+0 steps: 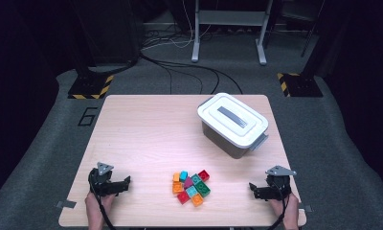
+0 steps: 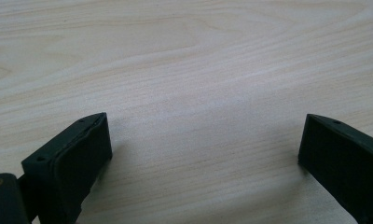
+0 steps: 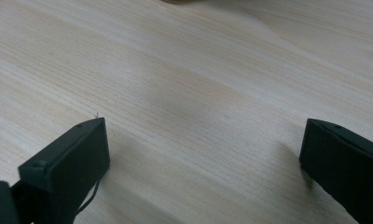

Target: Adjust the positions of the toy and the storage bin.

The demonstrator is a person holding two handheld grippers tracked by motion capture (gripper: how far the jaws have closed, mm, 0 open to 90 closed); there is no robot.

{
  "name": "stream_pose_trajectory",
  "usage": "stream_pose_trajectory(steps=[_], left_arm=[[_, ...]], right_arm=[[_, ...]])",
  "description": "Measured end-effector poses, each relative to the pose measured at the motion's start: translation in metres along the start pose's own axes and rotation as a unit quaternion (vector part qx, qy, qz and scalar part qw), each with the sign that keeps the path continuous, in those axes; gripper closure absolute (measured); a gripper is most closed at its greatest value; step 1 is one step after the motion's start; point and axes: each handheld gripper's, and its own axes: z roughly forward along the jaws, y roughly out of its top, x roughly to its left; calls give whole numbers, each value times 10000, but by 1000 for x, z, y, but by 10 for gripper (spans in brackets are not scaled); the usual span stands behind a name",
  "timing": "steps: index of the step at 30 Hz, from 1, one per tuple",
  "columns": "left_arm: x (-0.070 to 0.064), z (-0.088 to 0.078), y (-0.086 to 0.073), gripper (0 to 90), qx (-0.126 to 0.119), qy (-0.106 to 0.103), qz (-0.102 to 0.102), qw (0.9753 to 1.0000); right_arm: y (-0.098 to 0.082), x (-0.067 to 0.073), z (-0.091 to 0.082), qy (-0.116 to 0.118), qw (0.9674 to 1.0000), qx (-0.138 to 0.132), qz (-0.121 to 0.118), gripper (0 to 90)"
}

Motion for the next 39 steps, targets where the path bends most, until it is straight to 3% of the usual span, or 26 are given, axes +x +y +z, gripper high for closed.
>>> stream_pose_trajectory(steps=[19,28,36,39], left_arm=[[-1,1,0,37,-40,-28,-41,10000],[-1,1,0,52,-87,-36,5,10000],[-1,0,0,51,-65,-44,13,10000],[-1,1,0,51,-91,-50,-18,9999]], right_arm=[[0,1,1,12,10000,-32,-27,1],[0,3,0,41,9998,-32,-166,0],[1,4,0,259,9993,40,-274,0],[2,7,-1,334,9984,104,-439,0]])
